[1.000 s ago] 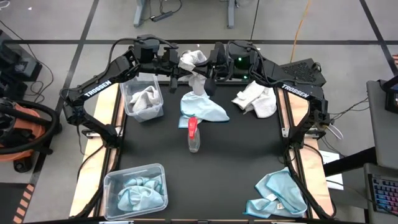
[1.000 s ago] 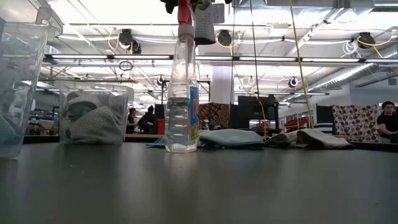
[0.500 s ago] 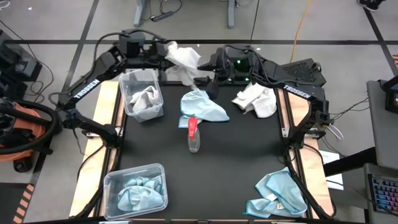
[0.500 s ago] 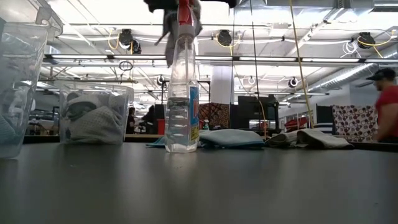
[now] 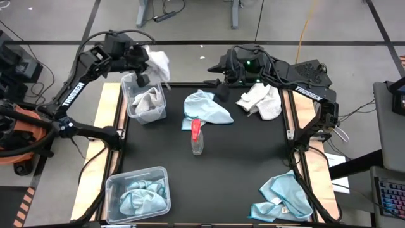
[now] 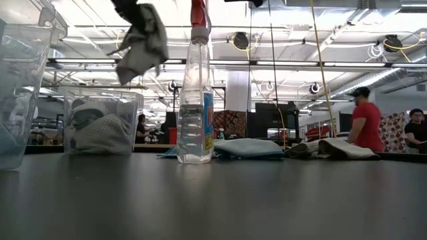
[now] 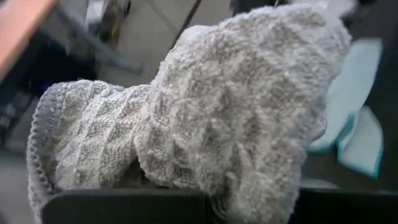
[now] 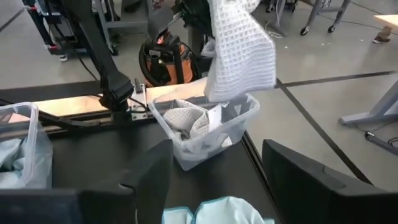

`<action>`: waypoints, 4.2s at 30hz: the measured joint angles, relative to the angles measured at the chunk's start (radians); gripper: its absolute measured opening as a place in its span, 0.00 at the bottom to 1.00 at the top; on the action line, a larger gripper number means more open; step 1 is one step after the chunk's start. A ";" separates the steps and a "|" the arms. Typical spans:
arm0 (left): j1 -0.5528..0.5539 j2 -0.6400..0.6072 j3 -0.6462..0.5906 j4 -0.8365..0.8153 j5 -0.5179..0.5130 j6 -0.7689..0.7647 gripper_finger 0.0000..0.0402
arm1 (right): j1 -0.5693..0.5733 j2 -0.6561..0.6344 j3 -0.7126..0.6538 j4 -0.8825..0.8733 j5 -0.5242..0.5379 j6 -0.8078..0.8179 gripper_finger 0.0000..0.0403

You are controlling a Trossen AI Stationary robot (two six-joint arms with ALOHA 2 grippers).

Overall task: Sort microfiber towel by color & place in baskets
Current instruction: Put the gray towel into the top transparent bin, then put the blue towel into the bottom transparent bin

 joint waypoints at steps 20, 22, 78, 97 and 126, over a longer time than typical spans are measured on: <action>0.149 0.042 -0.013 -0.307 -0.090 -0.127 0.05 | 0.045 -0.001 0.000 -0.223 -0.007 -0.007 0.56; 0.157 0.046 -0.045 -0.306 -0.090 -0.135 0.05 | 0.052 -0.001 0.000 -0.240 -0.007 -0.007 0.56; 0.184 0.044 -0.280 -0.269 -0.018 -0.208 0.45 | 0.120 -0.115 0.000 -0.483 0.055 0.050 0.56; 0.114 0.006 -0.020 -0.282 0.120 -0.318 0.45 | 0.116 -0.283 0.000 -0.500 0.077 0.060 0.56; -0.161 -0.064 0.016 -0.024 0.520 -0.453 0.45 | 0.116 -0.327 -0.004 -0.752 0.074 0.113 0.56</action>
